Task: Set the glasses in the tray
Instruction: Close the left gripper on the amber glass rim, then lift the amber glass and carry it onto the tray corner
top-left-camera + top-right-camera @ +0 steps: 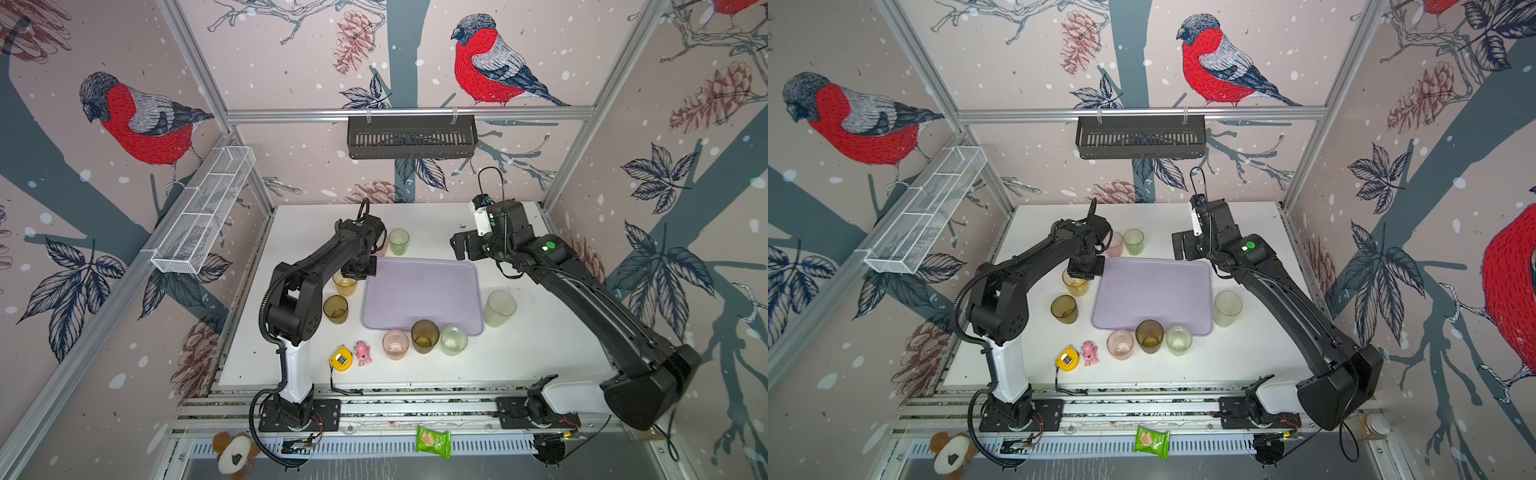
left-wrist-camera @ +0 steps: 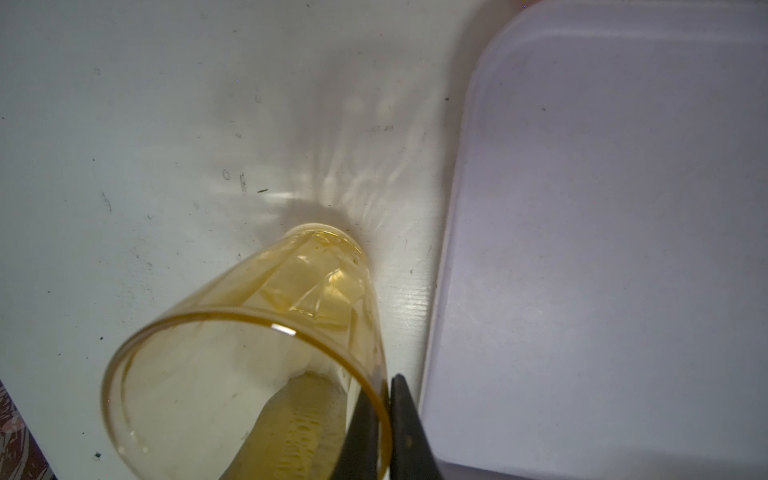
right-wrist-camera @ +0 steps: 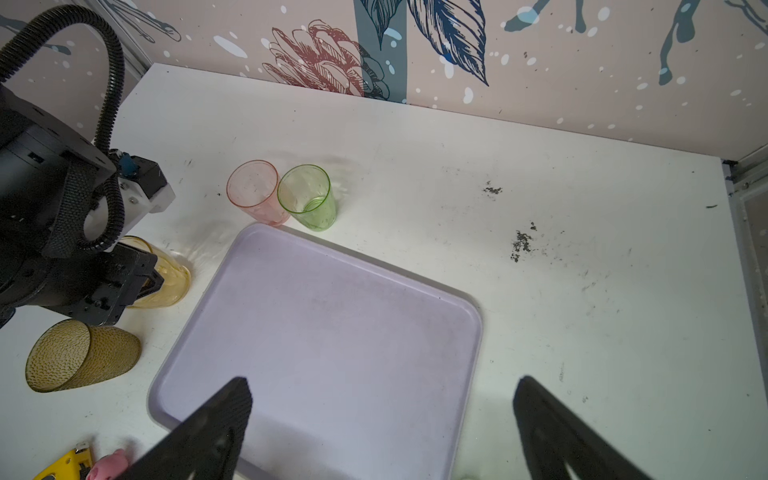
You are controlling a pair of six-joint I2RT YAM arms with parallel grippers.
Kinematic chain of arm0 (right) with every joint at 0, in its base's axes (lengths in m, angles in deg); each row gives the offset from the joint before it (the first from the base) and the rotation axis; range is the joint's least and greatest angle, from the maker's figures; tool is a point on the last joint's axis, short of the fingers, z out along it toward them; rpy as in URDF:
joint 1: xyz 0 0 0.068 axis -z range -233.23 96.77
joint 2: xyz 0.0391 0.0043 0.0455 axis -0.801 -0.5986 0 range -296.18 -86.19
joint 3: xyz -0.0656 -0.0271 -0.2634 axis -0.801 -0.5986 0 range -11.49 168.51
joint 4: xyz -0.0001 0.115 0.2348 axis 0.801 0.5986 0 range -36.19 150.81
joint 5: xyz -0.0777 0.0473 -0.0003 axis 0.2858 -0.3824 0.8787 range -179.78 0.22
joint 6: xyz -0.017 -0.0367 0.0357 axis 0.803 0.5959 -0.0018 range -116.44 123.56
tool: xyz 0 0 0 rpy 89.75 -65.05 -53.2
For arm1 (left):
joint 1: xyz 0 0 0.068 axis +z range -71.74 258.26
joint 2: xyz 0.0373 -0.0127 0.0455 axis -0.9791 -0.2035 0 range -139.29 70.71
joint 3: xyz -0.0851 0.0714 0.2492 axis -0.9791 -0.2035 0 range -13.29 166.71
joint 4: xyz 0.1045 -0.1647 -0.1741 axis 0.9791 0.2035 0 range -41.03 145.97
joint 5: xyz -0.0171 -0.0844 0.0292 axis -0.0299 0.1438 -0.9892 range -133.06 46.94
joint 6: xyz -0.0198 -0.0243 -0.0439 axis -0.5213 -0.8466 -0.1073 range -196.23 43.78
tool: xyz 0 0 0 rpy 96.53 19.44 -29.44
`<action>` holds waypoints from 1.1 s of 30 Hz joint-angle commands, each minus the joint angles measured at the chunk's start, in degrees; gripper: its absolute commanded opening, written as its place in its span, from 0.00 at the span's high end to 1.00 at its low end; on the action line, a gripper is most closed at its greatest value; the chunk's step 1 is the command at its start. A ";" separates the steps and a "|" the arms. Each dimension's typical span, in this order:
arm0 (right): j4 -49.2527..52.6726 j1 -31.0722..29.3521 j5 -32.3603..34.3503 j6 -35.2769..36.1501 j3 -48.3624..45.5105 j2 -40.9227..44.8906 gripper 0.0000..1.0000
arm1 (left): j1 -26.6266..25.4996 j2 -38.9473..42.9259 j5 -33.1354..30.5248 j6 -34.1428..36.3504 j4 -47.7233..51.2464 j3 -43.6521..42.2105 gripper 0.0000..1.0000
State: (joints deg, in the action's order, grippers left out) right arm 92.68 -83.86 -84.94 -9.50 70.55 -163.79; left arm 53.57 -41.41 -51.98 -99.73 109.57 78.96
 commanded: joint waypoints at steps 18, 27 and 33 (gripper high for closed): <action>-1.29 0.11 0.82 0.43 -0.61 0.83 0.00 | -2.68 1.31 0.58 -0.08 6.30 8.14 0.96; -1.43 0.13 0.80 0.23 -1.44 1.53 0.00 | -5.12 -2.16 1.79 -0.45 7.97 14.73 0.96; -1.29 0.22 0.92 0.23 -1.32 1.72 0.00 | -6.41 -5.16 1.92 -0.24 8.92 18.99 0.96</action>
State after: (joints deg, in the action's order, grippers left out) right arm 92.38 -83.64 -84.77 -9.52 69.10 -162.39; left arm 47.67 -45.76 -50.08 -100.02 115.85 96.22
